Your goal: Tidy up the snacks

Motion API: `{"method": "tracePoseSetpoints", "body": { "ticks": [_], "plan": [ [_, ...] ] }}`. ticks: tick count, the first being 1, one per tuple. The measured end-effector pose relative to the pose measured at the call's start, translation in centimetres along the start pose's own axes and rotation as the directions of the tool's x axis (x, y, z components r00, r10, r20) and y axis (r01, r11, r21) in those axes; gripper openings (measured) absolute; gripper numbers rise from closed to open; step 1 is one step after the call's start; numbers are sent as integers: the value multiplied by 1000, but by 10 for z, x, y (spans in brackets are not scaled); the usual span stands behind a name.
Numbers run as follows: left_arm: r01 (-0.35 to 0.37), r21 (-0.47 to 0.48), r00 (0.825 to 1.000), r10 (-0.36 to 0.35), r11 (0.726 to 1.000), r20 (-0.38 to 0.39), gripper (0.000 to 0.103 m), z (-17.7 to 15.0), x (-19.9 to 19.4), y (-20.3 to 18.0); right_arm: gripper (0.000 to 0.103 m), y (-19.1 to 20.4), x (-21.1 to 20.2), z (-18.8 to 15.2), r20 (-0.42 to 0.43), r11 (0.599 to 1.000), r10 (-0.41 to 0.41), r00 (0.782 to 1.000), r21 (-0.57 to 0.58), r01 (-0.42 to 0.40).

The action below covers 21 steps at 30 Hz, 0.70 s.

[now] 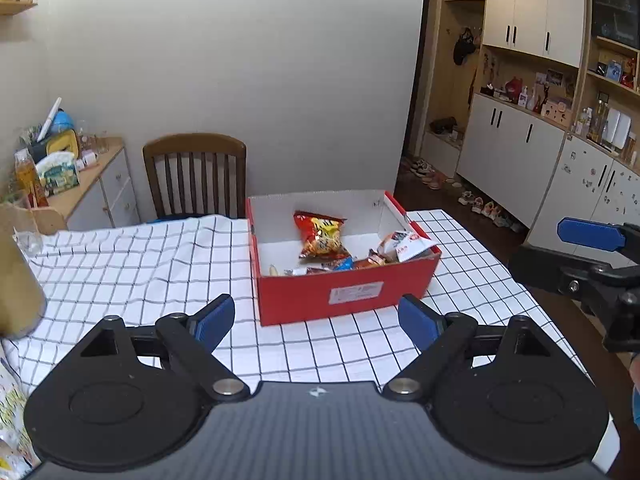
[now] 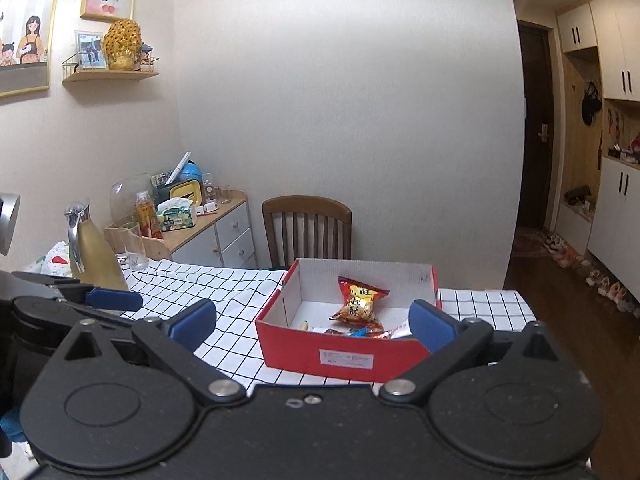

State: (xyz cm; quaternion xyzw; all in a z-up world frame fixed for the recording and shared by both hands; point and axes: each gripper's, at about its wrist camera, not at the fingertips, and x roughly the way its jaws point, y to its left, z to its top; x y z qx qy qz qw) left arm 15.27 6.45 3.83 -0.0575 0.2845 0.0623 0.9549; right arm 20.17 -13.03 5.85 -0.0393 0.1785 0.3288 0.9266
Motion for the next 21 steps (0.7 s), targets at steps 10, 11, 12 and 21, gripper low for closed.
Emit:
{"method": "tracePoseSetpoints", "body": {
  "ticks": [10, 11, 12, 21],
  "plan": [
    [10, -5, 1000, -10, 1000, -5, 90, -7, -3, -4, 103, -7, -6, -10, -3, 999, -15, 1000, 50, 15],
    [8, -4, 1000, -8, 1000, -4, 90, -7, -3, -5, 103, -7, -7, -10, -3, 999, -16, 1000, 52, 16],
    [12, -4, 1000, -12, 1000, -2, 90, -7, -4, -5, 103, -8, -6, -11, -4, 998, -16, 1000, 54, 16],
    [18, -7, 1000, -18, 1000, 4, 90, -5, -6, -10, 103, -9, -8, -14, -11, 998, -16, 1000, 61, 16]
  ]
}}
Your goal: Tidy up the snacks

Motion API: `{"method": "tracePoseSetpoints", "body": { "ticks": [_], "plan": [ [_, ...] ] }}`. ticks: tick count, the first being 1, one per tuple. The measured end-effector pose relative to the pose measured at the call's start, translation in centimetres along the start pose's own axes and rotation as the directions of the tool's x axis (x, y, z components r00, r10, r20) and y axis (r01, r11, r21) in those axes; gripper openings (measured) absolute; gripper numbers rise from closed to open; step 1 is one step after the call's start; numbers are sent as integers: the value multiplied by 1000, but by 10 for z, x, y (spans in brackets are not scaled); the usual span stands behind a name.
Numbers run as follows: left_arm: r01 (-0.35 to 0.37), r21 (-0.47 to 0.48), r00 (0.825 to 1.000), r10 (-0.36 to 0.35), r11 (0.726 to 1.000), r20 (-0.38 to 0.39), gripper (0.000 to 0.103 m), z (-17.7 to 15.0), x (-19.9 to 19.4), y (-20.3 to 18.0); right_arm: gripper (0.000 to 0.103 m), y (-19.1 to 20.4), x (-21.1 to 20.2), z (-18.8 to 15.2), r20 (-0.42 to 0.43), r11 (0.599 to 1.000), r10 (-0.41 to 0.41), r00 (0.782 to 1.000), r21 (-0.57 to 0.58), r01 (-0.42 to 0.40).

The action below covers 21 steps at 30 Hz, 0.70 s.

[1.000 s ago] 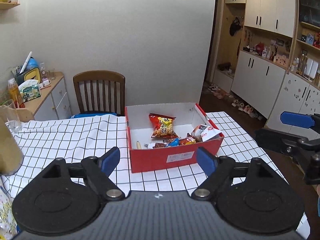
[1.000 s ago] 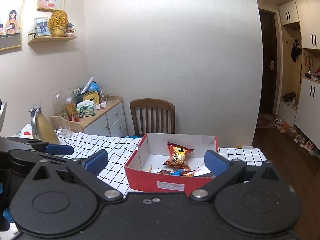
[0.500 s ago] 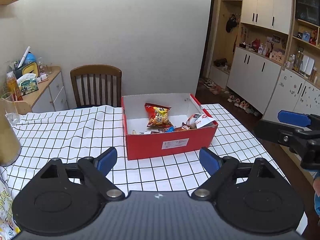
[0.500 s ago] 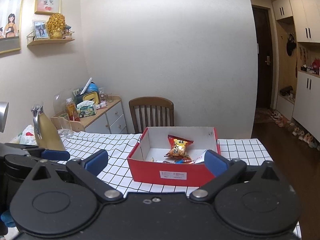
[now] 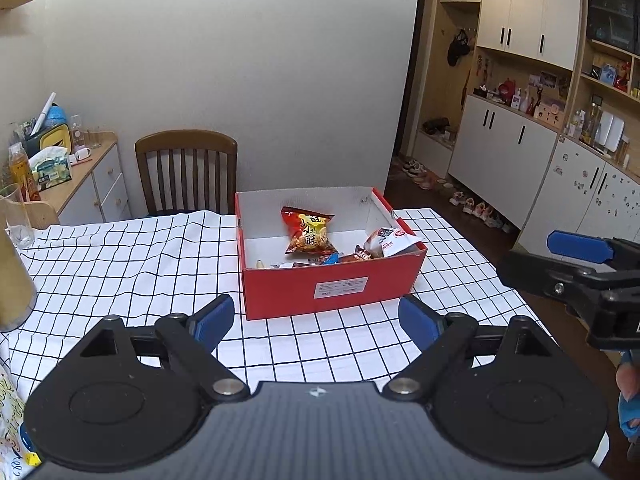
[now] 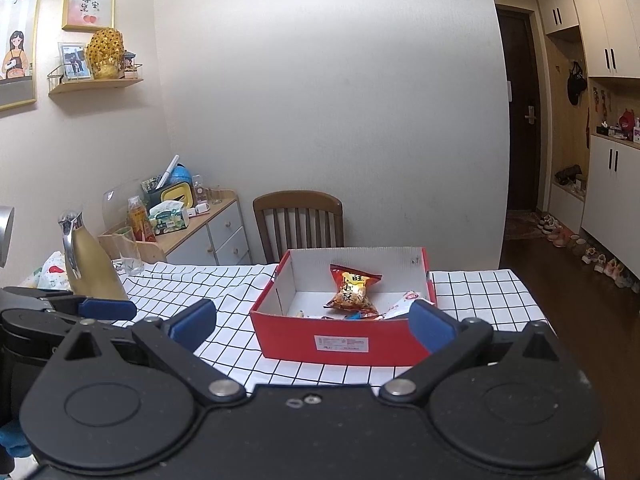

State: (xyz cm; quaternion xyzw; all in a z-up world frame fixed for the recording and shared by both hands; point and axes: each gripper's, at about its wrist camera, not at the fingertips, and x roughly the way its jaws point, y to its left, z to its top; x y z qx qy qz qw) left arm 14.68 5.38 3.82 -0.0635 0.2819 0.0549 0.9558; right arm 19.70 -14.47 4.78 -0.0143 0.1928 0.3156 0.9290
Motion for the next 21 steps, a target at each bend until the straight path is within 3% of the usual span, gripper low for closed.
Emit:
{"method": "tracePoseSetpoints", "body": {
  "ticks": [21],
  "plan": [
    [6, -12, 1000, -6, 1000, -6, 90, 0, 2, -6, 103, -8, -1, -6, -17, 1000, -4, 1000, 28, 4]
  ]
}}
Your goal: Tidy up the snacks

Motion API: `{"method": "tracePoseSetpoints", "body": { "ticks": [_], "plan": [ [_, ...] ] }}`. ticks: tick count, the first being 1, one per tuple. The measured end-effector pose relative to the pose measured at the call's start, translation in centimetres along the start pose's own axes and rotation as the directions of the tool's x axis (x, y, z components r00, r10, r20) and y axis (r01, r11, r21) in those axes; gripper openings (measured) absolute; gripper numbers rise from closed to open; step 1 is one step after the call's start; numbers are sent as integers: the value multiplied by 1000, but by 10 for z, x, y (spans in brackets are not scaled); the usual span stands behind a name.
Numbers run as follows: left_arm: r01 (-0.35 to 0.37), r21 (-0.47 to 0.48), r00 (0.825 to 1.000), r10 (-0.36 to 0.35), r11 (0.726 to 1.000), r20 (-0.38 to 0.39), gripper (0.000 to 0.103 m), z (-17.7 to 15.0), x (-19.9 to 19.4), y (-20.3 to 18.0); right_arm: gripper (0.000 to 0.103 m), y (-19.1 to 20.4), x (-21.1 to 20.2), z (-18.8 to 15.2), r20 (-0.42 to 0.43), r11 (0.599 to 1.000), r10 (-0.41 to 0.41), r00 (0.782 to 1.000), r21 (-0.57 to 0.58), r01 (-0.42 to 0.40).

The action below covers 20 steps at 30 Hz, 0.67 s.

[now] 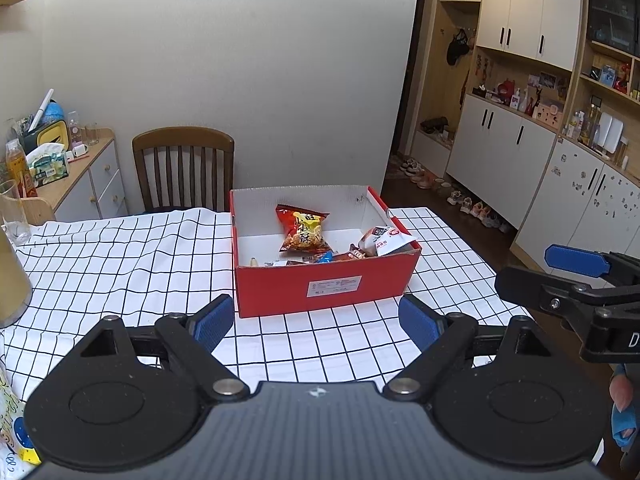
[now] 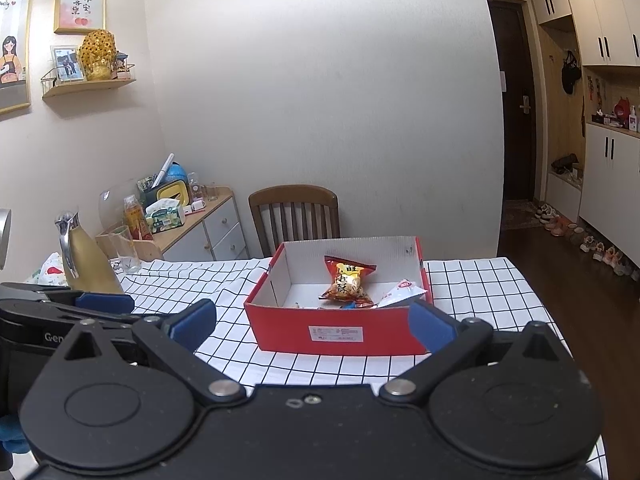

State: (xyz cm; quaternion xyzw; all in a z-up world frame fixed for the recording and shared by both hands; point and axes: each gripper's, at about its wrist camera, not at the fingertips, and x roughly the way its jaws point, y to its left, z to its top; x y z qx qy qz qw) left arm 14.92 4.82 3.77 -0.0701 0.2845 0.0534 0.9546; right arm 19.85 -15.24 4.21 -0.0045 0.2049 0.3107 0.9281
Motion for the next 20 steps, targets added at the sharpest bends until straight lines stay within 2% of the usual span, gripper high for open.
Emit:
{"method": "tracePoseSetpoints", "body": {
  "ticks": [14, 20],
  "plan": [
    [6, 1, 1000, -6, 1000, -1, 90, -3, 4, -1, 103, -3, 2, -4, -21, 1000, -4, 1000, 6, 4],
    [-20, 8, 1000, 21, 1000, -18, 90, -11, 16, 0, 103, -6, 9, -10, -42, 1000, -13, 999, 12, 14]
  ]
}}
